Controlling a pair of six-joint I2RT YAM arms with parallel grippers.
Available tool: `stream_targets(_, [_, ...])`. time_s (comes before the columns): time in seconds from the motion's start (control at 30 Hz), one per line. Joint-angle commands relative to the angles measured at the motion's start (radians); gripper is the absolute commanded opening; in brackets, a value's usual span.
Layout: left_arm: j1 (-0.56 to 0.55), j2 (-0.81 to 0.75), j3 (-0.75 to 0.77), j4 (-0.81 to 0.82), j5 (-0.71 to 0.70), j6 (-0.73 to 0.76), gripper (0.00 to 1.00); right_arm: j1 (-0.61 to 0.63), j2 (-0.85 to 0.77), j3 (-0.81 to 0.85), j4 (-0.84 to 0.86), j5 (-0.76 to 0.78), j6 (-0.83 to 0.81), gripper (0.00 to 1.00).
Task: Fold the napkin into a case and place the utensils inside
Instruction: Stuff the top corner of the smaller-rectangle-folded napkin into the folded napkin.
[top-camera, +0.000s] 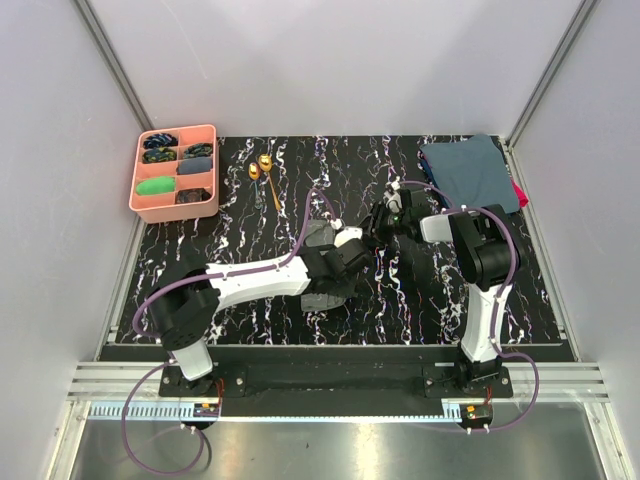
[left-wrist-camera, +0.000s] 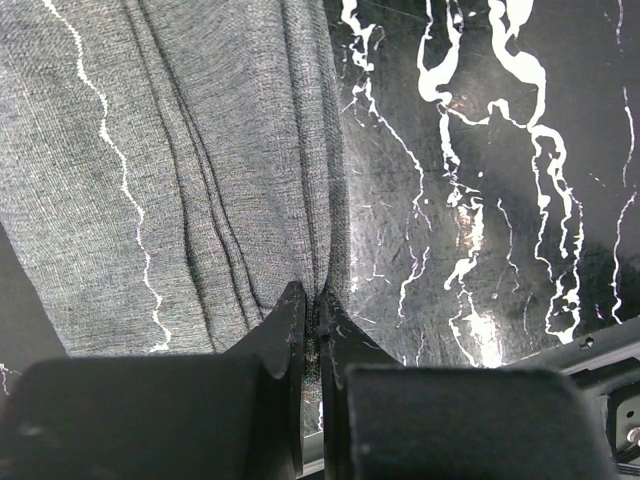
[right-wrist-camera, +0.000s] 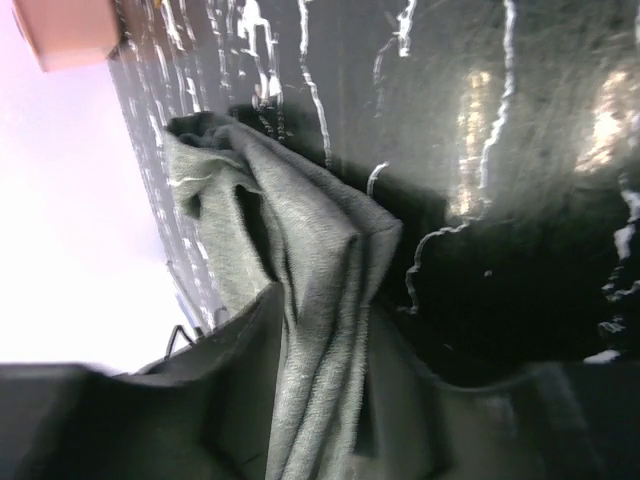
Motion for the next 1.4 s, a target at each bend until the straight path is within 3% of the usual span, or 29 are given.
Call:
stream_targets(0.0, [0.002, -0.046, -0.009, 0.073, 0.052, 0.032, 0.0, 0.002, 0.017, 0.032, -0.007, -0.002, -0.039, 0.36])
stream_targets(0.13, [0.002, -0.073, -0.037, 0.115, 0.087, 0.083, 0.3, 0.002, 0.006, 0.035, -0.004, -0.005, -0.039, 0.16])
stream_targets(0.17, [0.008, -0.105, -0.044, 0.137, 0.087, 0.092, 0.46, 0.0, 0.001, 0.036, -0.007, -0.006, -0.038, 0.14])
stream_targets(0.27, [0.071, -0.171, -0.052, 0.134, 0.069, 0.109, 0.55, 0.002, -0.009, 0.048, -0.033, -0.009, -0.051, 0.13])
stream_targets(0.33, [0.176, -0.19, -0.063, 0.145, 0.122, 0.097, 0.53, 0.002, -0.022, 0.054, -0.056, -0.008, -0.059, 0.13])
stream_targets(0.43, [0.307, -0.182, -0.098, 0.236, 0.195, 0.087, 0.39, 0.002, -0.032, 0.062, -0.071, -0.006, -0.064, 0.13])
stream_targets(0.5, [0.353, -0.122, -0.088, 0.28, 0.216, 0.092, 0.24, 0.002, -0.037, 0.068, -0.082, -0.005, -0.064, 0.12])
stream_targets(0.6, [0.404, -0.018, -0.055, 0.327, 0.265, 0.103, 0.12, 0.002, -0.04, 0.077, -0.099, -0.005, -0.064, 0.11])
stream_targets(0.83, [0.424, 0.134, -0.028, 0.398, 0.276, 0.087, 0.08, 0.02, -0.049, 0.085, -0.111, -0.003, -0.064, 0.07])
stream_targets(1.13, [0.426, 0.18, -0.058, 0.45, 0.278, 0.051, 0.06, 0.1, -0.138, 0.078, -0.136, 0.084, -0.042, 0.03])
stream_targets(1.37, [0.426, 0.185, -0.089, 0.496, 0.292, 0.035, 0.05, 0.204, -0.094, 0.131, -0.16, 0.207, 0.06, 0.0])
